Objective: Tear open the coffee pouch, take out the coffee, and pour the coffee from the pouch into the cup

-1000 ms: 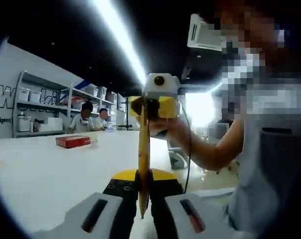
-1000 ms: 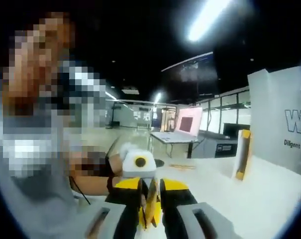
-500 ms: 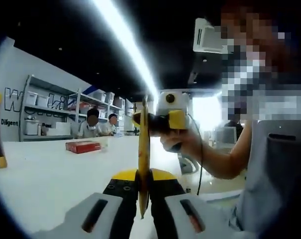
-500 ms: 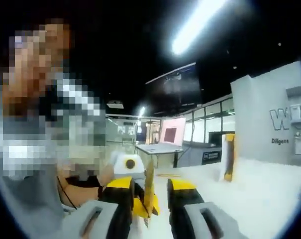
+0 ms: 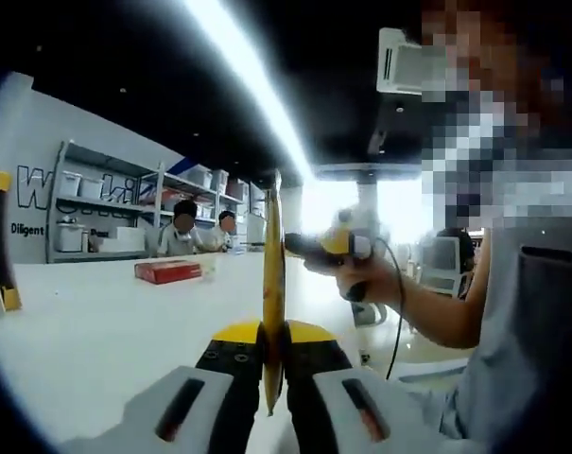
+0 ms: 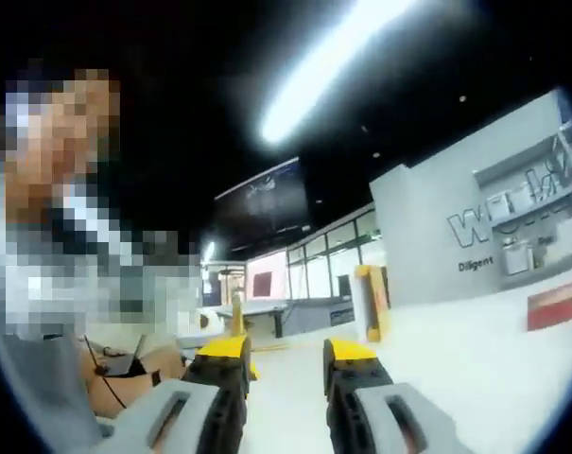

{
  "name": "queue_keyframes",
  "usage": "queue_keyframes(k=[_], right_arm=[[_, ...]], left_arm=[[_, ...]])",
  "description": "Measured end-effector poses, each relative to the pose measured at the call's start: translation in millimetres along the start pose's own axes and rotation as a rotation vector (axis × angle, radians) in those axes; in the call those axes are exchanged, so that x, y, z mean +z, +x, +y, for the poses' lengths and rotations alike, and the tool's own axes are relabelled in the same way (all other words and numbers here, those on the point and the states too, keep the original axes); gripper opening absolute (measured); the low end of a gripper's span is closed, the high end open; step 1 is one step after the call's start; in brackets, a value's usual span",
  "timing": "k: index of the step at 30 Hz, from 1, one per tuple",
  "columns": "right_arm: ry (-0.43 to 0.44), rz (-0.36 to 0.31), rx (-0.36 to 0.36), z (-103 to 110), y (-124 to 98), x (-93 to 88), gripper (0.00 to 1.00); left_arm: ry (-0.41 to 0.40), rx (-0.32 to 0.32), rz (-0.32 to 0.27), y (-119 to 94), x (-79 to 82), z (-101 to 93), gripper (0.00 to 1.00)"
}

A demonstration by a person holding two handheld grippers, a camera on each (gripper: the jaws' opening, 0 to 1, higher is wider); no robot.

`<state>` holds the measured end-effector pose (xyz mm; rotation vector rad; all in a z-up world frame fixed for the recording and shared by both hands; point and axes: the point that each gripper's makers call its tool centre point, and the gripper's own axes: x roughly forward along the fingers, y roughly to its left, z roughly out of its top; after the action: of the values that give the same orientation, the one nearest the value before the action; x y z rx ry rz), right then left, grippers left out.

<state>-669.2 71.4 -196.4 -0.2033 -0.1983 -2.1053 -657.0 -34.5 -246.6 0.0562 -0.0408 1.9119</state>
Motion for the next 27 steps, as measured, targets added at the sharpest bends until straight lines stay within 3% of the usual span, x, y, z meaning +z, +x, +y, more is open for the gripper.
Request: queue_keyframes(k=[13, 18, 27], right_arm=[[-0.092, 0.047, -0.253, -59.0, -35.0, -21.1, 0.49], [-0.082, 0.021, -0.338, -80.6, -49.4, -20.3, 0.57], [-0.111, 0.027, -0.402, -93.4, -58.0, -17.6, 0.61]], left_arm=[[0.016, -0.007, 0.006, -1.3, -2.3, -2.5, 0.11], [0.022, -0.003, 0.006, -1.9, -2.5, -1.6, 0.11], [0.018, -0.005, 0.002, -2.1, -2.1, -2.0, 0.11]])
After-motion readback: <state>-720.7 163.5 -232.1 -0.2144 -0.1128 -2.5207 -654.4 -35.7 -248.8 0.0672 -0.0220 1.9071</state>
